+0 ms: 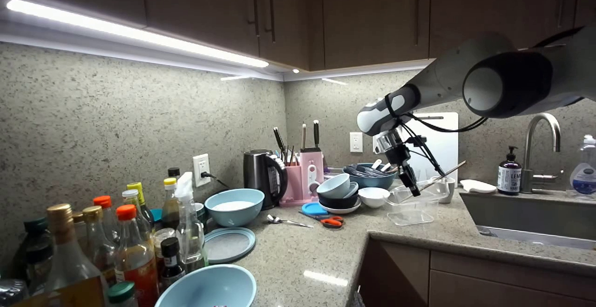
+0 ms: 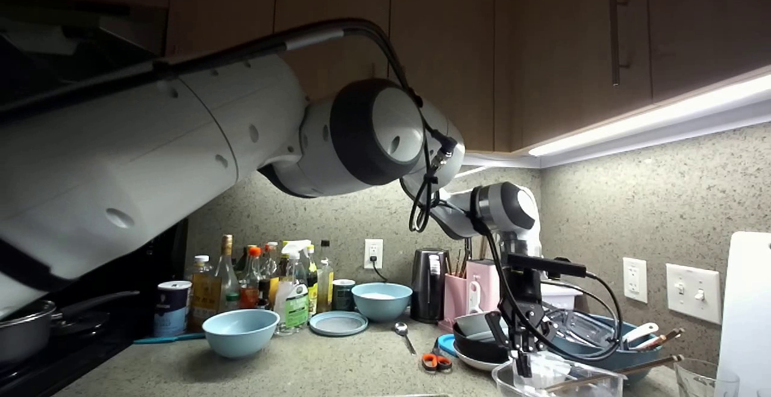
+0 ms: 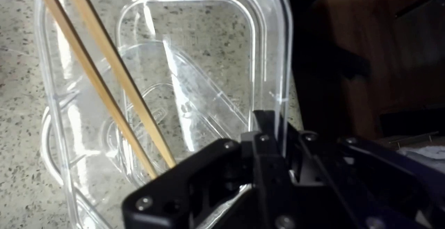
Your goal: Stack up the containers on the table
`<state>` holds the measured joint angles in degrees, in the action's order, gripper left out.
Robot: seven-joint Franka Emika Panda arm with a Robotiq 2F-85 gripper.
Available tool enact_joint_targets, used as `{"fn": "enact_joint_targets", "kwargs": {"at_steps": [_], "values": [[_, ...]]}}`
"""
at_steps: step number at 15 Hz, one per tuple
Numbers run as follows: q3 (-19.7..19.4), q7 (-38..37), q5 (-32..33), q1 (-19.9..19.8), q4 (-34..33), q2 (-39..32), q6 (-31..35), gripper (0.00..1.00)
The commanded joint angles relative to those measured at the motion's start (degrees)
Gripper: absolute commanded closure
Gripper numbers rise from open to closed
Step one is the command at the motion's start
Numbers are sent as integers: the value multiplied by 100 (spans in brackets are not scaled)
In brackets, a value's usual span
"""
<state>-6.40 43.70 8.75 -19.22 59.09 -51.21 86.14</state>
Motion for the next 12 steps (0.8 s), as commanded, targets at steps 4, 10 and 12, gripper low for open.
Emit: {"fn": "enact_joint_targets", "kwargs": {"at_steps": [4,10,12], "values": [[-14,1175,675,19,-656,-449,246,98],[20,1724,736,28,-653,-454,500,98],[-11,1779,769,69,-636,-470,625,98]]}}
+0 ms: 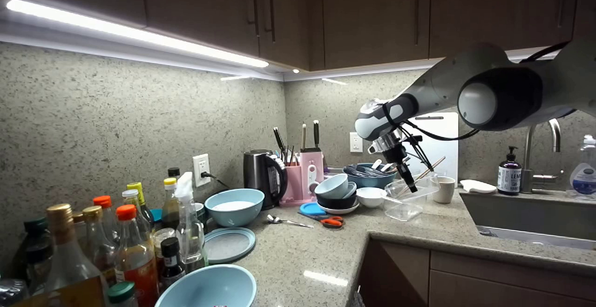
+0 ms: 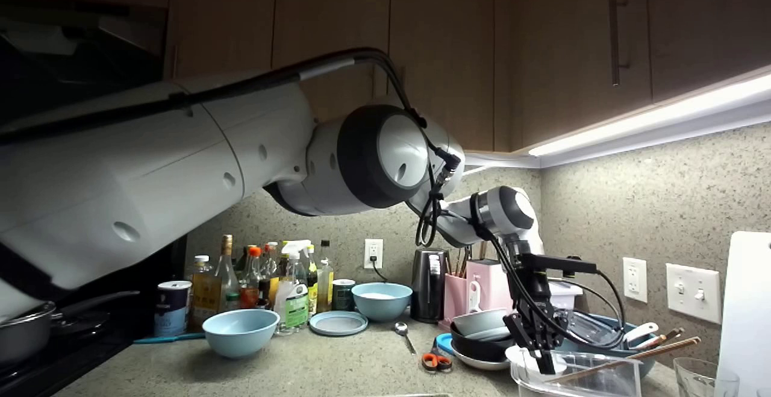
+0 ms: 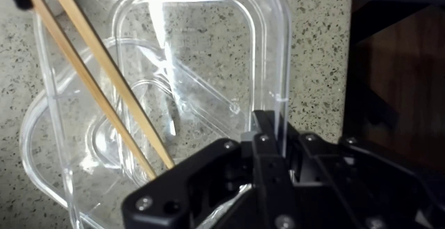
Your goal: Stack up the containers on the table
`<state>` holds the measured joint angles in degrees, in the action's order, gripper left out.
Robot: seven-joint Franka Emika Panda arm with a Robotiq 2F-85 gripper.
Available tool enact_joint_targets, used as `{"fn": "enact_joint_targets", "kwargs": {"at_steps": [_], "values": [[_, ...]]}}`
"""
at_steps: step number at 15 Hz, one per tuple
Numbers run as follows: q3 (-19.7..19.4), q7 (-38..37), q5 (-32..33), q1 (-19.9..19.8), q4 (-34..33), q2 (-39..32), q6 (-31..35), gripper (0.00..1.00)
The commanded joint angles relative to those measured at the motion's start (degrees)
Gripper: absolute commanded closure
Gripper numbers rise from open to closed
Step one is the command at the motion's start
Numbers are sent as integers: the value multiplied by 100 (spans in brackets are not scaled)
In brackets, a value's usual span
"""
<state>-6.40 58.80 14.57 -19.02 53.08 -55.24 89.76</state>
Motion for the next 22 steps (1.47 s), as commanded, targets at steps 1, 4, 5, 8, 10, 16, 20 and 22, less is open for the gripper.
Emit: {"fn": "enact_joint_targets", "kwargs": {"at_steps": [1,4,5,8,10,16,20,22], "values": [[-13,291,185,53,-16,-67,318,98],[-14,277,176,64,0,-54,403,61],[-17,284,178,66,11,-48,466,54],[-37,196,167,85,34,-14,531,36],[-149,-360,130,193,38,63,263,23],[-198,-1252,82,386,502,686,535,0],[-140,-1966,-92,521,800,1168,459,0],[-93,-2422,-272,570,1071,1460,516,0]]}}
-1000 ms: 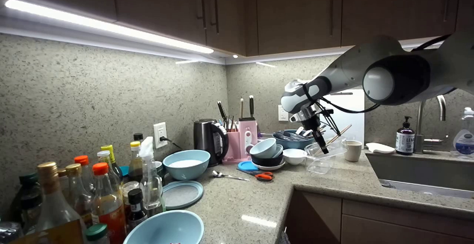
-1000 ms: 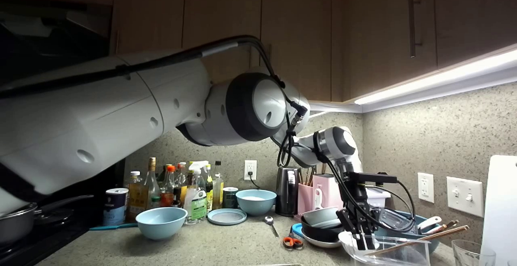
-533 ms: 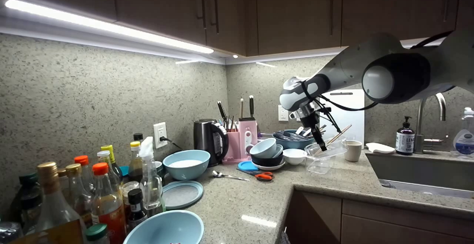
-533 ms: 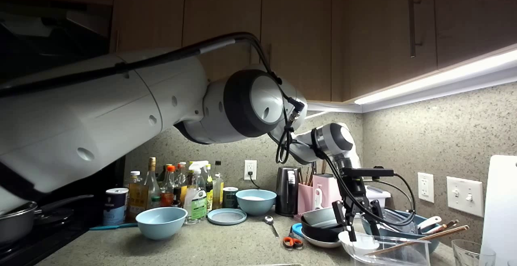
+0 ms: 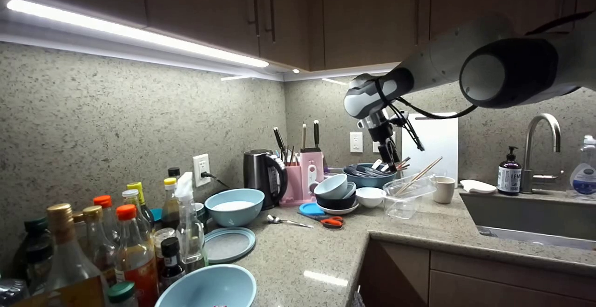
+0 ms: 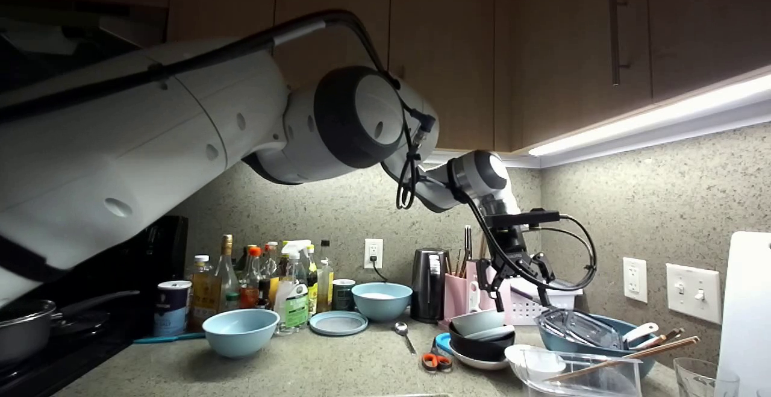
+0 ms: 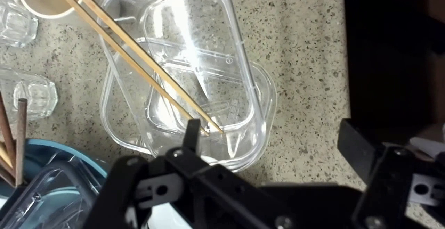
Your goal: Stack up the containers on the table
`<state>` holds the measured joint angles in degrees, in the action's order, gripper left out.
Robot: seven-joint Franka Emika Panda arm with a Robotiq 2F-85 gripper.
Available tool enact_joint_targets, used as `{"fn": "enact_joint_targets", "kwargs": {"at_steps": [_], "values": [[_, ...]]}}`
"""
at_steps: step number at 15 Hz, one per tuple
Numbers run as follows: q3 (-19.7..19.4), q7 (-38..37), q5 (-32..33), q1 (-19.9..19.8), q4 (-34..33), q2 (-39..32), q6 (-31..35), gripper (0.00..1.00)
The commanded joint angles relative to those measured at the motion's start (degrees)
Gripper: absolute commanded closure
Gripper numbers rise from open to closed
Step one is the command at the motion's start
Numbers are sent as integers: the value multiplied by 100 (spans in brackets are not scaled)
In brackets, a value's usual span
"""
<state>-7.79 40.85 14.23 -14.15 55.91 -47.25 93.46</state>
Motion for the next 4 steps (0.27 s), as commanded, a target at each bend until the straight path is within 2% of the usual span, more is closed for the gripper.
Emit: {"fn": "enact_joint_targets", "kwargs": {"at_steps": [1,2,4], "values": [[45,-993,-357,112,934,800,213,0],[24,-489,-160,67,226,261,9,0],[36,-783,-258,110,434,476,20,0]]}}
